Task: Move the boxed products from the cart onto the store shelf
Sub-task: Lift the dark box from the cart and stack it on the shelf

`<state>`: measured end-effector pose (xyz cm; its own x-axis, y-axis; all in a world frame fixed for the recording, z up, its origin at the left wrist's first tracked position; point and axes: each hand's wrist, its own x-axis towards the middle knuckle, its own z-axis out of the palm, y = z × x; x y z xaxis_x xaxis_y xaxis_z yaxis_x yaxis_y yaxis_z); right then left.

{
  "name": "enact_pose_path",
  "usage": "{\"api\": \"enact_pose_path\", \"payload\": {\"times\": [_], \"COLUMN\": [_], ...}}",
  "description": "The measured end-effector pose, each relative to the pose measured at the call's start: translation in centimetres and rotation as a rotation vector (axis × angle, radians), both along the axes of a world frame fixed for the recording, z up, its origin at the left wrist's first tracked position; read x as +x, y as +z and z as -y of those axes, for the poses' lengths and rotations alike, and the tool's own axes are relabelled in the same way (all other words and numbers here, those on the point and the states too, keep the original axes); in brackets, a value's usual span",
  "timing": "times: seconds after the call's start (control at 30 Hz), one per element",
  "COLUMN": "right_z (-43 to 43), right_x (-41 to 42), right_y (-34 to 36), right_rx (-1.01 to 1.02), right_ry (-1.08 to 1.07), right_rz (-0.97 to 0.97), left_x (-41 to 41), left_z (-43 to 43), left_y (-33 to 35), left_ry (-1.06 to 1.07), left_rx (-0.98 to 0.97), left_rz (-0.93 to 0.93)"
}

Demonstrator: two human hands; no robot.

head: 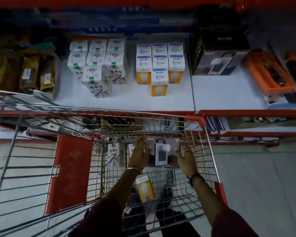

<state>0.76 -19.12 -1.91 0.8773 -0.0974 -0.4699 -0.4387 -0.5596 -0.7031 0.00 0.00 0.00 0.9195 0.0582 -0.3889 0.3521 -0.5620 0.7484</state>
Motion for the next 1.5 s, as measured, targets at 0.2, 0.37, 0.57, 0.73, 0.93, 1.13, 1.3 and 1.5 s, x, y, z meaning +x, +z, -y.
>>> {"api": "enact_pose_path", "payload": {"times": [0.2,0.37,0.57,0.73,0.93,1.13,1.3,1.5], "right_z": [0.6,0.5,0.7,1.0,1.3,3.1,6.2,9.6], "right_x": [2.6,3.3,2.7,1.5,0.1,0.3,1.7,6.4], "right_y": [-3.5,-5.2,-5.2,-1.7,5.8,14.0,18.6,21.6], "right_rx": [0.157,0.234,0.209,0.214,0.269,0.321,0.388,0.507], "right_ry": [-0.099,-0.119,-0.145,-0.105,-0.086,-0.077,-0.192,-0.361], "right_rz": [-0.155,-0.148,-0.152,-0.046,0.141,0.349,0.495,0.632], "left_x": [2.4,3.9,3.1,1.2,-0.1,-0.6,1.1,6.6], "left_z": [-0.4,0.8,0.5,0.0,-0.2,1.2,4.4,9.5], "left_y": [-8.8,-6.2,-5.2,-1.7,5.9,13.9,19.2,21.7], "left_ry": [0.141,0.164,0.156,0.223,0.237,0.198,0.16,0.148], "left_rx": [-0.083,-0.039,0.0,-0.084,-0.106,-0.105,-0.334,-0.451], "left_rz": [-0.245,-0.353,-0.312,-0.196,-0.005,0.268,0.409,0.41]}}
